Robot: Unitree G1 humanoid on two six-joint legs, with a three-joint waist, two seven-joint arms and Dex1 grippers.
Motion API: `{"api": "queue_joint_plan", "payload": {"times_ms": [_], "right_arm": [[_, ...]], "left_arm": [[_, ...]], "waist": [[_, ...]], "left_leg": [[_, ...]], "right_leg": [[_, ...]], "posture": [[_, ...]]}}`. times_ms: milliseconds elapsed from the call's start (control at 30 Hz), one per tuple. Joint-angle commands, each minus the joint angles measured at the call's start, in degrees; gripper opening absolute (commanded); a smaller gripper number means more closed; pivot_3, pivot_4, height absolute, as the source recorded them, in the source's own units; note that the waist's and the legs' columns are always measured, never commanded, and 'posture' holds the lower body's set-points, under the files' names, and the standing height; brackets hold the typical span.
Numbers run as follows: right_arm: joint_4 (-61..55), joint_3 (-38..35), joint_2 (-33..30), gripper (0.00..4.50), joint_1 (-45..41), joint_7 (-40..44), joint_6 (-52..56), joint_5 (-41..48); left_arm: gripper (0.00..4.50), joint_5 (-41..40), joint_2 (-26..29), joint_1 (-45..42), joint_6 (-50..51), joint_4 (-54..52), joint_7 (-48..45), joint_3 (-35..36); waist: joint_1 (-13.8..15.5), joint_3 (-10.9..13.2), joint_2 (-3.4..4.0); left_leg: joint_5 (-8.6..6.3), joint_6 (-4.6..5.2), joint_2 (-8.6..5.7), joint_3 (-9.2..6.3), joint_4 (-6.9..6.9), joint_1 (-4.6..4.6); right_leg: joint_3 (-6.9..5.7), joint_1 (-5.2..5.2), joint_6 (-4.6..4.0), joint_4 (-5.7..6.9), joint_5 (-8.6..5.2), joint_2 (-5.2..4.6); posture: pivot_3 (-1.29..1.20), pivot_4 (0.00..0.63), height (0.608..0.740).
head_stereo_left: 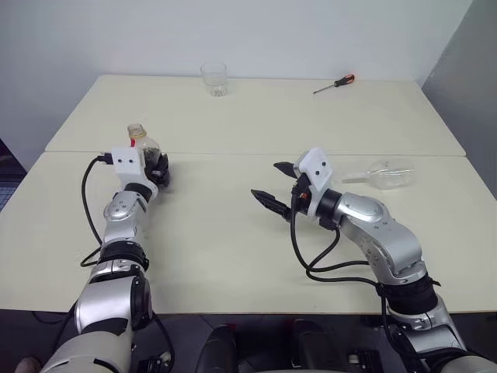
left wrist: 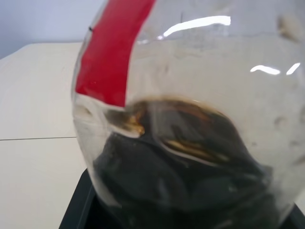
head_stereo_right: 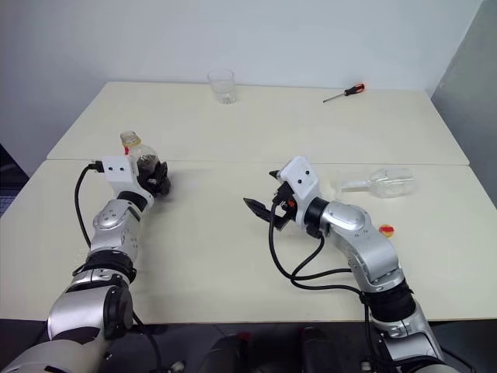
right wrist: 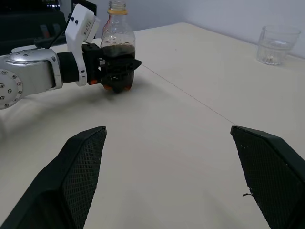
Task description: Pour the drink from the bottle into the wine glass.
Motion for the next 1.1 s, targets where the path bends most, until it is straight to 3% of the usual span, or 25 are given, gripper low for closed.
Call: {"api": "queue_joint_plan", "payload": {"times_ms": [33, 133, 233, 367, 400, 633, 1100], "right_arm": [[-1.77, -1.00, 0.29, 4.47, -0.96, 0.04, -0.61, 0.41], [-1.46, -1.16, 0.32, 4.47, -1.14, -0.06, -0.69, 0.37], [-1.23, -1.27, 0.18, 4.50, -1.21, -0.02, -0.90, 0.25], [-1.01, -1.41, -0.03, 4.50, -1.25, 0.13, -1.17, 0.16], [-0.90, -1.43, -0.05, 4.50, -1.25, 0.10, -1.35, 0.08], [0.02, -1.45, 0.13, 4.50, -1.38, 0.01, -2.60, -0.22], [-2.66, -1.08, -0.48, 4.50, 2.98, 0.51, -3.25, 0.38]], "left_arm": [[2.21, -0.67, 0.19, 0.92, -0.54, -2.32, 0.00, 0.83], [2.21, -0.58, 0.26, 1.66, -0.14, -2.45, -0.19, 0.70], [2.97, -0.84, 0.01, 2.63, 0.58, -3.38, -0.71, 0.57], [4.36, -0.90, -0.19, 3.16, 1.12, -4.37, -0.42, 0.39], [4.45, -0.95, -0.24, 3.30, 1.28, -4.69, -0.35, 0.40], [4.45, -1.71, 0.05, 4.83, 3.26, -8.55, -0.33, 0.99], [4.45, -8.03, 2.90, 27.14, 24.40, -48.22, 3.05, 7.10]], "waist": [[0.00, 0.00, 0.00], [-0.02, -0.01, -0.01], [-0.04, -0.01, -0.01], [0.00, -0.01, -0.01], [0.01, -0.01, -0.01], [0.03, -0.01, -0.01], [-0.01, -0.01, -0.02]], "left_leg": [[0.00, 0.00, -0.01, 0.01, 0.01, 0.01], [0.00, 0.01, -0.01, 0.02, 0.02, 0.02], [0.00, 0.01, 0.00, 0.03, 0.02, 0.02], [0.01, 0.01, 0.00, 0.01, 0.02, 0.03], [0.01, 0.01, 0.01, 0.01, 0.02, 0.02], [0.01, 0.01, 0.00, -0.01, 0.02, 0.01], [0.01, 0.01, 0.13, -0.30, 0.00, 0.02]], "right_leg": [[0.01, 0.00, 0.00, 0.03, 0.00, 0.00], [0.01, 0.00, 0.00, 0.04, 0.00, 0.01], [0.03, 0.00, 0.00, 0.04, 0.00, 0.01], [0.02, 0.00, 0.00, 0.07, 0.00, 0.00], [0.02, 0.00, 0.00, 0.06, 0.00, 0.00], [0.01, 0.00, 0.00, 0.05, 0.00, 0.00], [0.20, 0.01, -0.01, 0.06, -0.01, -0.08]], "posture": [[0.00, 0.150, 0.740], [0.00, 0.150, 0.740], [0.00, 0.150, 0.740], [0.00, 0.150, 0.740], [0.00, 0.150, 0.740], [0.00, 0.150, 0.740], [0.00, 0.150, 0.740]]}}
